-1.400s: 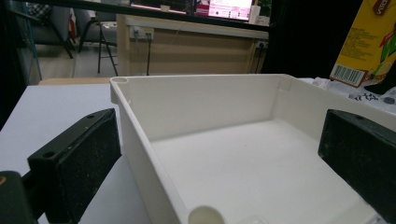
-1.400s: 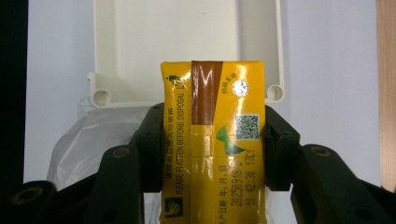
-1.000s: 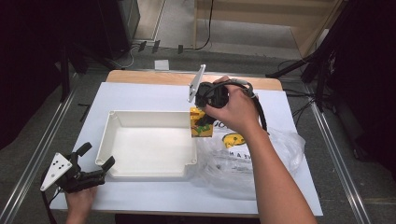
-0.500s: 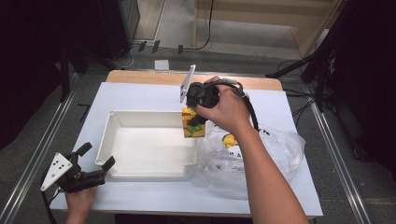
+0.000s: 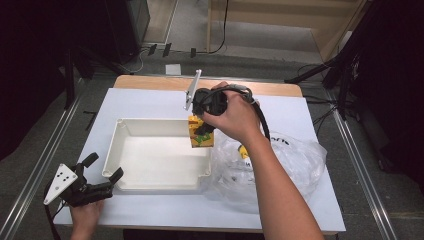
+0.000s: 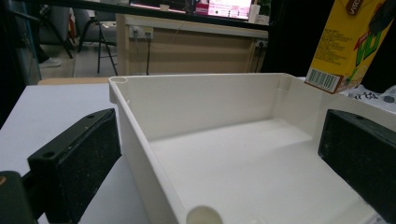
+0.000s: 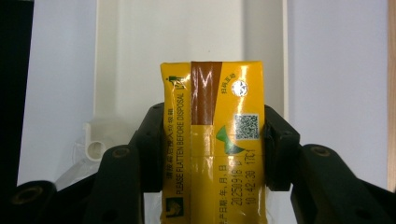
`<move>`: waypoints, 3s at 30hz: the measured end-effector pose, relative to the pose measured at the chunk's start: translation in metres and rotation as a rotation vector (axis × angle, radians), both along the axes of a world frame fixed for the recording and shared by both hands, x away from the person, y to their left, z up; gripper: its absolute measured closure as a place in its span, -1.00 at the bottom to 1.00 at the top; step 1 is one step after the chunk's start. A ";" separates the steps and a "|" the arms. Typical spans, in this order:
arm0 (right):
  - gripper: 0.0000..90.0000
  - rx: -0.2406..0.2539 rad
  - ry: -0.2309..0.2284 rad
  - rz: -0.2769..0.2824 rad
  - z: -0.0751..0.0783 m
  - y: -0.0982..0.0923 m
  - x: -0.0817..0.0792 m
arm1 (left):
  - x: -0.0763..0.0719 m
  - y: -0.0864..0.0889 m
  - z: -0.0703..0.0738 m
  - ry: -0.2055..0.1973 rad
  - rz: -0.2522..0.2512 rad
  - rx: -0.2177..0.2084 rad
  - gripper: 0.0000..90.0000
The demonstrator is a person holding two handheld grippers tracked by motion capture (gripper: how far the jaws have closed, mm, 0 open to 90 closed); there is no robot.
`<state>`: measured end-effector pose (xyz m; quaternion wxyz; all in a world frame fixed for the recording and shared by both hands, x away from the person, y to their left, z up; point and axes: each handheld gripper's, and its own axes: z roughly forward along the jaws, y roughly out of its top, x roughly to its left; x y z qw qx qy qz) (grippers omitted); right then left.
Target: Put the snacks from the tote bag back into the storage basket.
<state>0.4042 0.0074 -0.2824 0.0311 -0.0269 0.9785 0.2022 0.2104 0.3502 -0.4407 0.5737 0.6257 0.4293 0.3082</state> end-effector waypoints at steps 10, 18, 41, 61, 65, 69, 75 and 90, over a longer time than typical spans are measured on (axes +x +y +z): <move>0.19 0.005 -0.014 0.004 -0.003 0.007 0.002 | 0.000 0.000 0.000 0.000 0.000 -0.001 -1.00; 0.19 0.001 0.001 0.006 -0.009 0.010 0.003 | 0.000 0.000 0.000 0.001 0.000 0.000 -1.00; 0.19 0.013 0.009 0.000 -0.012 0.013 0.002 | 0.000 0.000 0.000 0.002 -0.001 0.001 -1.00; 0.19 -0.014 0.022 -0.003 -0.028 0.010 0.004 | 0.000 0.000 0.000 0.000 -0.002 0.002 -1.00; 0.19 -0.013 0.029 0.002 -0.036 0.011 0.004 | 0.000 -0.001 0.000 -0.003 -0.001 -0.003 -1.00; 0.19 -0.016 0.037 -0.004 -0.043 0.012 0.004 | 0.000 -0.001 0.000 -0.003 -0.001 -0.003 -1.00; 0.19 -0.023 0.040 -0.019 -0.052 0.012 0.004 | 0.000 -0.001 0.000 -0.001 0.000 0.001 -1.00; 0.19 -0.037 0.048 -0.024 -0.072 0.014 0.004 | 0.000 -0.001 0.000 0.005 0.001 0.015 -1.00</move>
